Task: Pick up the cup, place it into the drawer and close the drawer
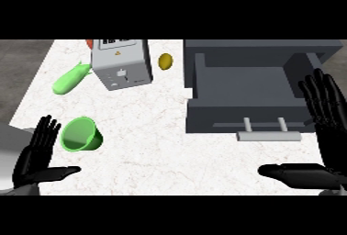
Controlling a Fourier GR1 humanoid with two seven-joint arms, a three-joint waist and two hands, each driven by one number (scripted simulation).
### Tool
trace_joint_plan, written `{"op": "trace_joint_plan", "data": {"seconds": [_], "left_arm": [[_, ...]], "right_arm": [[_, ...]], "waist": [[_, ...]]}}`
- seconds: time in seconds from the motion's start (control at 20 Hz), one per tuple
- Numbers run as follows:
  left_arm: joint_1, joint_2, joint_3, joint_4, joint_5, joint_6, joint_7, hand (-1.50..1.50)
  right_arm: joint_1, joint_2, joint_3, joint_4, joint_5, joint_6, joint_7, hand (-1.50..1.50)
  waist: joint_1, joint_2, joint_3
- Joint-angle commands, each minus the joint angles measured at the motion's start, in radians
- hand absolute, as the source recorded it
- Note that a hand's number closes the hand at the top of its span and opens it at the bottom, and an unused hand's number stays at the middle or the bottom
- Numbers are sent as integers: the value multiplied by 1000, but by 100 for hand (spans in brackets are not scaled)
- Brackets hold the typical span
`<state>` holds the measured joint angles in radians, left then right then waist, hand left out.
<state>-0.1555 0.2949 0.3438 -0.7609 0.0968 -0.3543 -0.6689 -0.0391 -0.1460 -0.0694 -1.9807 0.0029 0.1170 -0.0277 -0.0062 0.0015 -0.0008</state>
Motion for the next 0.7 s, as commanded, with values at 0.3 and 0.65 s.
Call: {"op": "trace_joint_plan", "data": {"seconds": [0.3, 0.65], "left_arm": [[-182, 78, 23, 472, -70, -19, -327, -150], [-208, 86, 10, 537, -91, -17, -391, -150]], "right_arm": [[-6, 22, 9, 18, 24, 4, -17, -150], [8, 0, -5, -35, -21, 42, 30, -150]], "waist": [[-8, 4, -2], [-17, 5, -3]]}}
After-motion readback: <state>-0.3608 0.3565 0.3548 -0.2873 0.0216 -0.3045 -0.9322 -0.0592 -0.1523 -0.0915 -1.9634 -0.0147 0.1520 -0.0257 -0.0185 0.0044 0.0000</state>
